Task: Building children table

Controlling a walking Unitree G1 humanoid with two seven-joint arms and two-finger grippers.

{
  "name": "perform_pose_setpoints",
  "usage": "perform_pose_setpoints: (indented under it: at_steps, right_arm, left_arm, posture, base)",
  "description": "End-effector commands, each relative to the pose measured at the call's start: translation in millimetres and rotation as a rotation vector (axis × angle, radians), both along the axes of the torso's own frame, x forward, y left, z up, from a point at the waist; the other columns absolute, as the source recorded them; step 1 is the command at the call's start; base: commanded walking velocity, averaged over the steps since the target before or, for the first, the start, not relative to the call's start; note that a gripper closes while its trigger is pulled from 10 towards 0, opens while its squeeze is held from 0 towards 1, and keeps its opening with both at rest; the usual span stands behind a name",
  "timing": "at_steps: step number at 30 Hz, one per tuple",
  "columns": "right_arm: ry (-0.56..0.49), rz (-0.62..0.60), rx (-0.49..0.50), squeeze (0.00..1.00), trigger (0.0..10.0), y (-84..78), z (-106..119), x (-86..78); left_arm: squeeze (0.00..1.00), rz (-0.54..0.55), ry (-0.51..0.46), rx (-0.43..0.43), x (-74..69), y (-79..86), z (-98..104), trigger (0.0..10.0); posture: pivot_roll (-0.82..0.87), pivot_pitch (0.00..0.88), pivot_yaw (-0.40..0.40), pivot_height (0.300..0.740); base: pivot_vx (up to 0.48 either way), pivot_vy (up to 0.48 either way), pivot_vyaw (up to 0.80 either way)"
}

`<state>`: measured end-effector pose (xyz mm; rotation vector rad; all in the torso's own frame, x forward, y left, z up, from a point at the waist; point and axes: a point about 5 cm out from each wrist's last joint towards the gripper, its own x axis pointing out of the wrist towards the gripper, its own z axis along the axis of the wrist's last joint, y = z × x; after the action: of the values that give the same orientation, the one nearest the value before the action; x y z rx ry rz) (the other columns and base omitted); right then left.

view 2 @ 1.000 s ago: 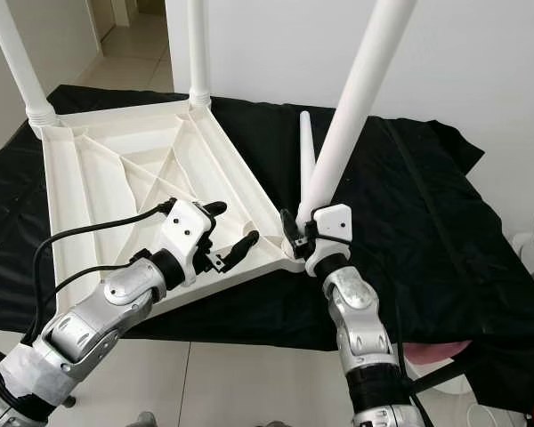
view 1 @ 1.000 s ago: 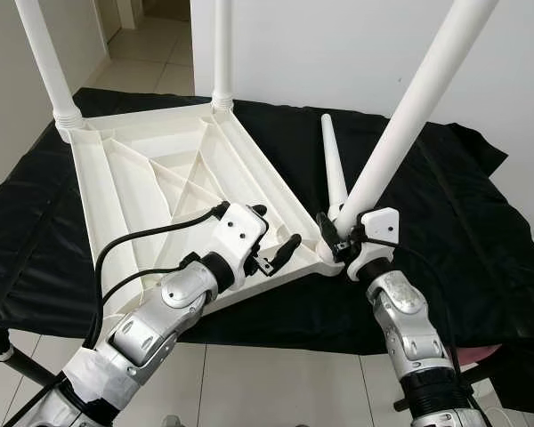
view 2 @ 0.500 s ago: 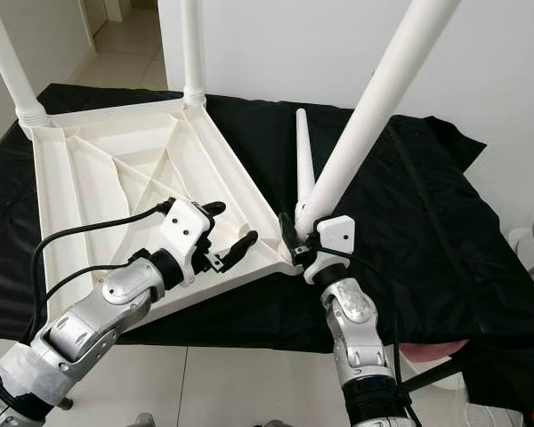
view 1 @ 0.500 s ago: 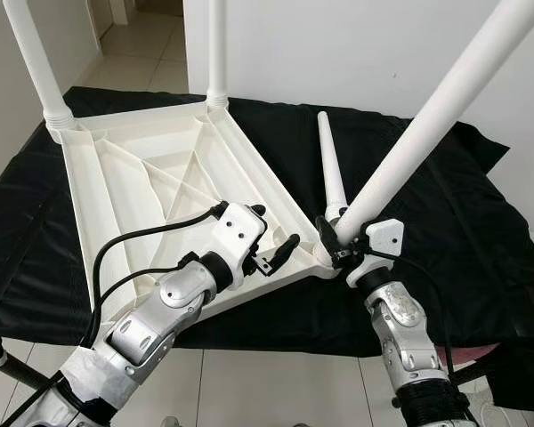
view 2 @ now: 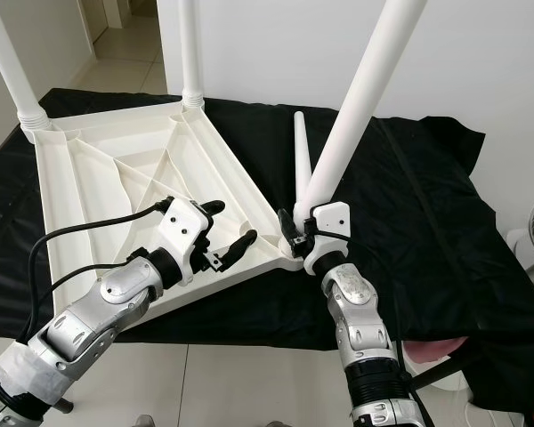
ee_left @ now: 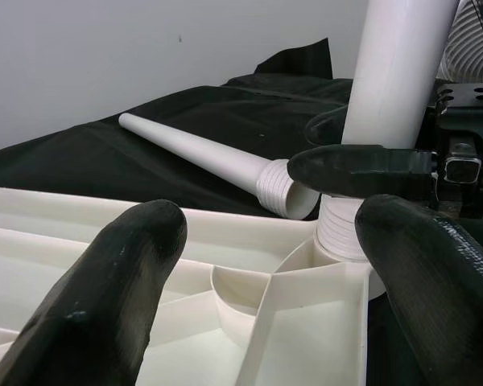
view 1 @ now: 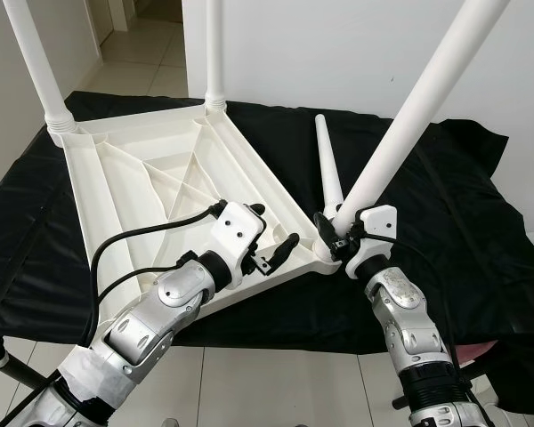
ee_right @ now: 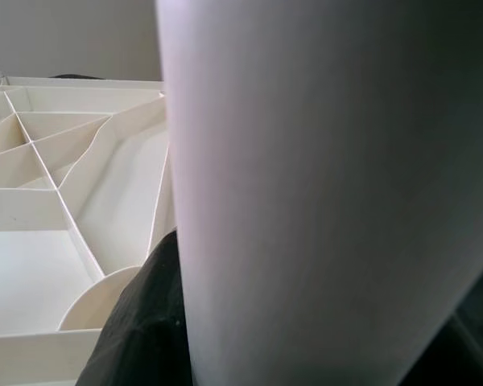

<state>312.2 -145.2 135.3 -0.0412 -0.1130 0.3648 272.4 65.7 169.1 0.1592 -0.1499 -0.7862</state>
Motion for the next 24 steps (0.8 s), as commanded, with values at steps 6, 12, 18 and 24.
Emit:
perform_pose_setpoints:
  at_steps: [6, 12, 18, 24]
  right_arm:
    - [0.157, 0.017, -0.037, 0.00, 10.0, -2.1, -17.7, 1.8]
    - [0.182, 0.044, -0.065, 0.00, 10.0, -3.3, -9.2, 9.6]
    - [0.195, 0.047, -0.082, 0.00, 10.0, -4.4, -10.4, 11.2]
    - [0.189, -0.061, 0.034, 0.00, 10.0, -11.9, -18.7, 6.3]
  left_arm:
    - [0.00, -0.280, -0.002, 0.052, -12.2, -11.3, 1.8, 10.0]
    - [0.00, -0.284, -0.005, 0.052, -11.7, -12.5, 2.1, 10.0]
    - [0.00, -0.285, -0.008, 0.053, -11.8, -13.0, 2.1, 10.0]
    - [0.00, -0.279, -0.012, 0.051, -12.1, -11.8, 3.2, 10.0]
  posture:
    - [0.04, 0.053, -0.058, 0.740]
    - [0.04, 0.044, -0.060, 0.740]
    - [0.04, 0.041, -0.063, 0.740]
    - [0.04, 0.045, -0.063, 0.740]
  base:
    - [0.000, 0.000, 0.00]
    - [0.000, 0.000, 0.00]
    - [0.000, 0.000, 0.00]
    - [0.000, 0.000, 0.00]
